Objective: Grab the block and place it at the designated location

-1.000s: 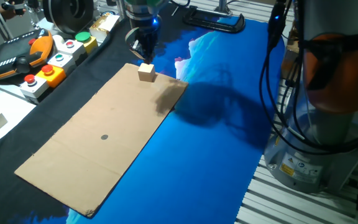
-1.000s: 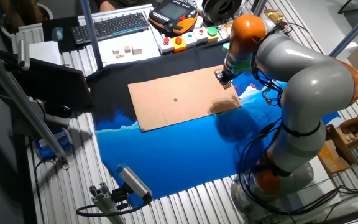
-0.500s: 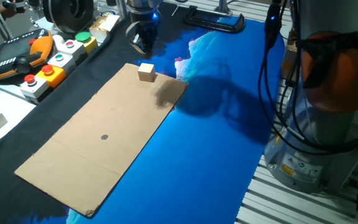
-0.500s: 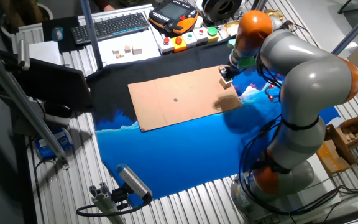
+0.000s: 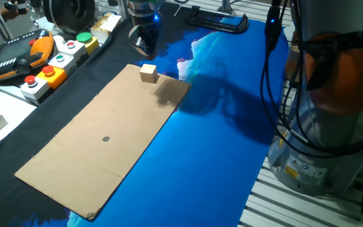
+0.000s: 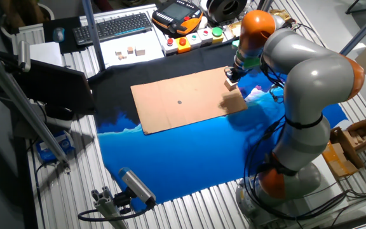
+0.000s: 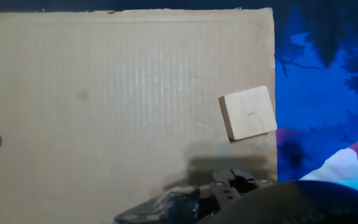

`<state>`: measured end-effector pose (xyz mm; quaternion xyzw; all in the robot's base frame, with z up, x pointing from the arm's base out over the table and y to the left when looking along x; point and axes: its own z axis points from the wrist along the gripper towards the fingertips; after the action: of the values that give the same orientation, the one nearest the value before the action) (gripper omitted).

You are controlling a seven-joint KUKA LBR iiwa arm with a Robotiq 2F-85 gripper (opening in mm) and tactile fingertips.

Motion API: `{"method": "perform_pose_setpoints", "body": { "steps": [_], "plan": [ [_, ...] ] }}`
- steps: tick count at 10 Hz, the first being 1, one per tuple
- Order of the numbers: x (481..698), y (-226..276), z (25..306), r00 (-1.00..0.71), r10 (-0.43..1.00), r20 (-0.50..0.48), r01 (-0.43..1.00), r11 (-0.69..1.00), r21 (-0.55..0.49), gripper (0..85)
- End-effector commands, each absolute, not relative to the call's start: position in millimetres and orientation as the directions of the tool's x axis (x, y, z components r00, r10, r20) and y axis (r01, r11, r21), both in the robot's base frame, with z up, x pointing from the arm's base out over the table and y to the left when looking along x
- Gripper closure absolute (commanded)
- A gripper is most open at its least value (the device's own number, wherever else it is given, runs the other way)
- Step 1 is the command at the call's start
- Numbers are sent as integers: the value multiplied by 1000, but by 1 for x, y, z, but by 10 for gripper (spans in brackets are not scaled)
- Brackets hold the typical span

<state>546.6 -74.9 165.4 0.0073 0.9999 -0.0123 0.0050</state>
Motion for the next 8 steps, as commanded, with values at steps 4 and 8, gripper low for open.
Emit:
{"method": "perform_pose_setpoints", "body": {
  "steps": [4,8],
  "plan": [
    [547,-75,165,-998,61,1,61,998,-26,843],
    [547,-75,165,-1000,-19,-20,-19,1000,-6,843]
  ]
}}
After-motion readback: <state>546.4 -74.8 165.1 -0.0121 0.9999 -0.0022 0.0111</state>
